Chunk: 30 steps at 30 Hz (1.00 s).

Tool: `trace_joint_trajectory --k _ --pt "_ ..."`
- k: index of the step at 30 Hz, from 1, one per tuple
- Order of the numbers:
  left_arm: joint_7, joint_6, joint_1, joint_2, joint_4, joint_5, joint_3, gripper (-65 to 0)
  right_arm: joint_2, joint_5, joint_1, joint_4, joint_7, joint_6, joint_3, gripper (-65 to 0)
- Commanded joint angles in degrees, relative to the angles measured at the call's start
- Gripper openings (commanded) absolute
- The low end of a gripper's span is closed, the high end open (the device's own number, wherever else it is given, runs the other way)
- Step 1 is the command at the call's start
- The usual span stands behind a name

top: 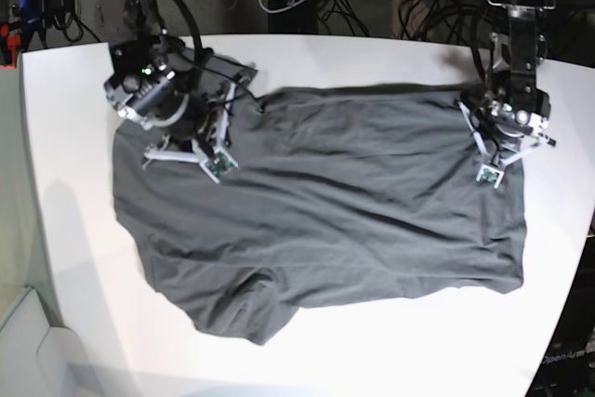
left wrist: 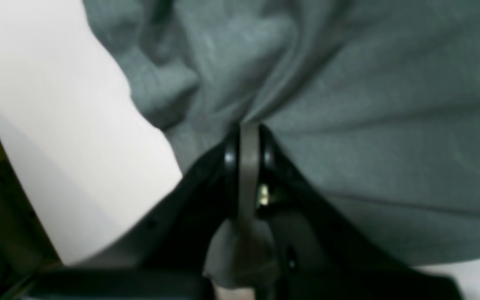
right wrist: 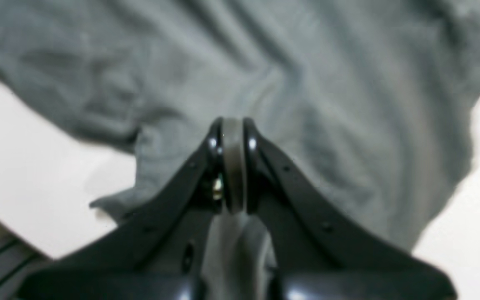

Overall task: Layout the t-shirt on the table in an organized manner, then fold the t-shirt properly
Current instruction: 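Pull the shirt with both grippers apart to spread it wide, then drag the shirt corners with both grippers outward, flattening the body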

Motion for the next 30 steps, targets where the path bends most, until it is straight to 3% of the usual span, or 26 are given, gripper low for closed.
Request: trace_joint_trajectory --k 1,11,14,20,24,30 --pt "0.3 -0.1 -0.9 -0.4 -0.5 -0.1 -0.1 -64.6 0.3 0.5 0.3 -0.5 1.8 -0.1 0.2 -65.0" --pt "0.1 -0.1 -1.3 -1.5 -0.6 -0.4 -0.1 -64.6 2.7 0.4 -0.8 -15.1 10.0 -0.1 0.3 -65.0" --pt "0.1 -0.1 -1.3 -2.0 -0.5 -0.4 -0.1 -64.6 3.9 0.4 -1.5 -16.6 11.4 -0.1 3.1 -65.0" --pt "0.0 -0.1 -0.9 -3.5 -0.5 -0.5 -0.1 -64.6 6.3 0.5 -2.8 -16.7 11.7 0.0 9.7 -65.0" --pt "-0.1 -0.1 -0.9 -3.5 -0.5 -0.2 -0.1 -64.6 8.4 0.5 -5.1 -15.1 11.7 0.0 9.7 -65.0" --pt "-0.1 -0.1 -0.9 -3.5 -0.5 -0.2 -0.1 -64.6 8.5 0.5 -10.5 -10.8 11.7 0.0 9.7 -65.0"
